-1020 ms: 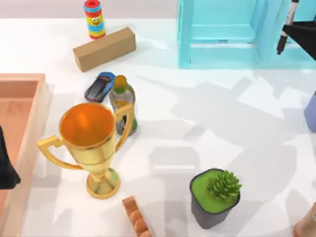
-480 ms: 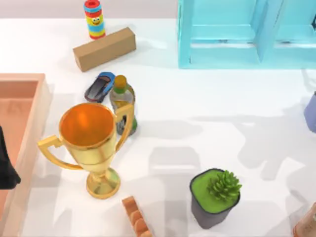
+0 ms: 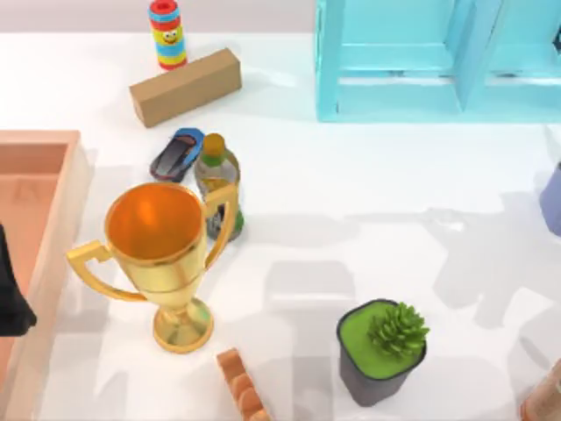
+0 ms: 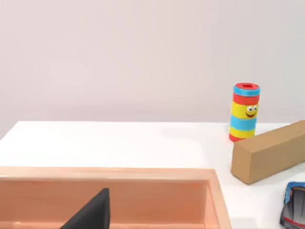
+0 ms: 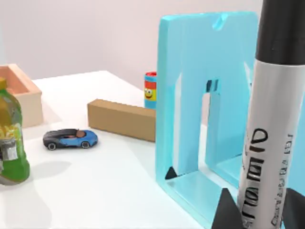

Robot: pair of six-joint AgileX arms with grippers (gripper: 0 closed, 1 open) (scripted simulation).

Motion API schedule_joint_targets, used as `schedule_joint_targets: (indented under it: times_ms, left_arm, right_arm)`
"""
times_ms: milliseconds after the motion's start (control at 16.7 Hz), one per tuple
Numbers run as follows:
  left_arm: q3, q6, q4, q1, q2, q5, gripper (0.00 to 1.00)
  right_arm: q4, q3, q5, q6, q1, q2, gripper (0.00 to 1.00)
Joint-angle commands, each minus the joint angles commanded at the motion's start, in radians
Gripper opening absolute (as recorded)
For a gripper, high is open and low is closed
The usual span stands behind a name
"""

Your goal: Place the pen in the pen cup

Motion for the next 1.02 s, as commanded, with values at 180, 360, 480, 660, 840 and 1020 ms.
schedule_joint_targets:
  times_ms: [180, 360, 480, 660, 840, 1020]
  left_arm:
    - [0.000, 0.000, 0.000, 0.000, 0.000, 0.000, 1.00]
    - [0.000, 0.000, 0.000, 0.000, 0.000, 0.000, 1.00]
    - [0.000, 0.000, 0.000, 0.000, 0.000, 0.000, 1.00]
    - [0.000, 0.000, 0.000, 0.000, 0.000, 0.000, 1.00]
    - [0.000, 0.000, 0.000, 0.000, 0.000, 0.000, 1.00]
    - [0.000, 0.000, 0.000, 0.000, 0.000, 0.000, 1.00]
  right_arm:
    - [-0.022, -0.003, 0.004, -0.020, 0.002, -0.006, 0.00]
    - [-0.050, -0.006, 0.008, -0.046, 0.004, -0.012, 0.00]
    - [-0.069, -0.008, 0.009, -0.063, 0.007, -0.015, 0.00]
    - [-0.092, -0.010, 0.011, -0.084, 0.009, -0.019, 0.00]
    - [-0.092, -0.010, 0.011, -0.084, 0.009, -0.019, 0.00]
    - [-0.092, -0.010, 0.011, -0.084, 0.009, -0.019, 0.23]
